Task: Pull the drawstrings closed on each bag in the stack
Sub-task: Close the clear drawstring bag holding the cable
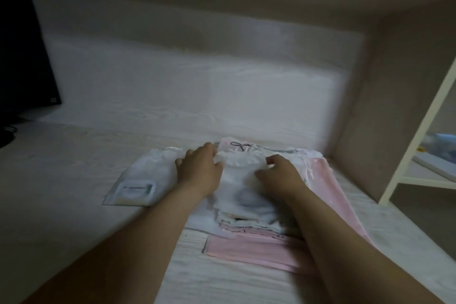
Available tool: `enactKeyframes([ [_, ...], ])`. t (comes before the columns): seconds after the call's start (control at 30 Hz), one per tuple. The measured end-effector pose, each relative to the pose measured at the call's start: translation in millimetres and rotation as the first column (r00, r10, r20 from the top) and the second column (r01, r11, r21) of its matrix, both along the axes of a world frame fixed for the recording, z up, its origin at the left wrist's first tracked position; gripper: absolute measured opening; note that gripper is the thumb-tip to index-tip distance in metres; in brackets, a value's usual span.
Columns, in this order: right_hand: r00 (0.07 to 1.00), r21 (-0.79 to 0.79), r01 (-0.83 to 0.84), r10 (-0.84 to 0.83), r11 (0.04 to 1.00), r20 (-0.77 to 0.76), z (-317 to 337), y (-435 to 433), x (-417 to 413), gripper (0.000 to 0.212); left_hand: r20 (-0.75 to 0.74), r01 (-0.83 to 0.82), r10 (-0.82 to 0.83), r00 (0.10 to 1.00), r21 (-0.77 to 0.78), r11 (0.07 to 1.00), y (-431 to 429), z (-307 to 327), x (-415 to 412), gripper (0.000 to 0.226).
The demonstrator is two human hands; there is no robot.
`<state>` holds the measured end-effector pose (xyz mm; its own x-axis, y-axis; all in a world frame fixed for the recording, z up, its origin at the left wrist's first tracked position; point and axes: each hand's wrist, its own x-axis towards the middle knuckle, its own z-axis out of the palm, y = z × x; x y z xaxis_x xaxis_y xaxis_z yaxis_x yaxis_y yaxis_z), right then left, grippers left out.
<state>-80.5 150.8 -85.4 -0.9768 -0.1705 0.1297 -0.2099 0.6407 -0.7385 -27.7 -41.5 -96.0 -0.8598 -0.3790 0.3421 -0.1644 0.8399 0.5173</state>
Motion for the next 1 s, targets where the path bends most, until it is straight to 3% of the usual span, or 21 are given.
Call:
enactKeyframes([
  [0.07,0.998,-0.169,-0.047,0.054,0.984,0.035,5,7,0,0.004,-0.131,0.089,-0.058,0.99,0.25,0.964,0,2,-1,0.017],
  [0.13,0.989,-0.275,-0.086,0.115,0.958,0.091,12,15,-1,0.017,-0.211,0.139,-0.044,0.977,0.465,0.874,-1,6,-2,0.023],
  [0.23,0.951,-0.387,-0.1,0.202,0.917,0.232,13,22,-3,0.031,-0.195,0.223,-0.124,0.973,0.646,0.73,-1,9,3,0.04],
  [0.33,0.929,-0.526,-0.023,0.212,0.85,0.302,-3,26,-3,0.065,-0.22,0.319,-0.253,0.942,0.819,0.477,3,7,6,0.022],
  [0.47,0.937,-0.597,0.044,0.174,0.801,0.302,-14,32,-6,0.061,-0.272,0.354,-0.294,0.916,0.893,0.277,9,8,5,0.023],
  [0.57,0.91,-0.683,0.087,0.22,0.725,0.35,-12,31,-4,0.066,-0.304,0.377,-0.314,0.899,0.903,0.206,12,12,7,0.037],
  [0.63,0.908,-0.669,0.068,0.231,0.74,0.349,-6,29,-1,0.059,-0.309,0.38,-0.338,0.889,0.91,0.165,13,13,8,0.045],
  [0.7,0.893,-0.684,0.021,0.294,0.729,0.341,-6,28,-4,0.052,-0.305,0.377,-0.352,0.885,0.913,0.156,14,14,9,0.045],
  [0.77,0.877,-0.755,-0.017,0.373,0.656,0.304,-4,25,-2,0.048,-0.303,0.372,-0.358,0.883,0.917,0.141,13,13,9,0.039],
  [0.87,0.907,-0.79,-0.064,0.365,0.609,0.208,-5,20,1,0.041,-0.267,0.322,-0.368,0.891,0.942,0.096,16,12,10,0.038],
  [1.0,0.937,-0.767,-0.09,0.314,0.636,0.151,-4,17,7,0.035,-0.272,0.325,-0.287,0.919,0.933,0.156,18,10,9,0.041],
])
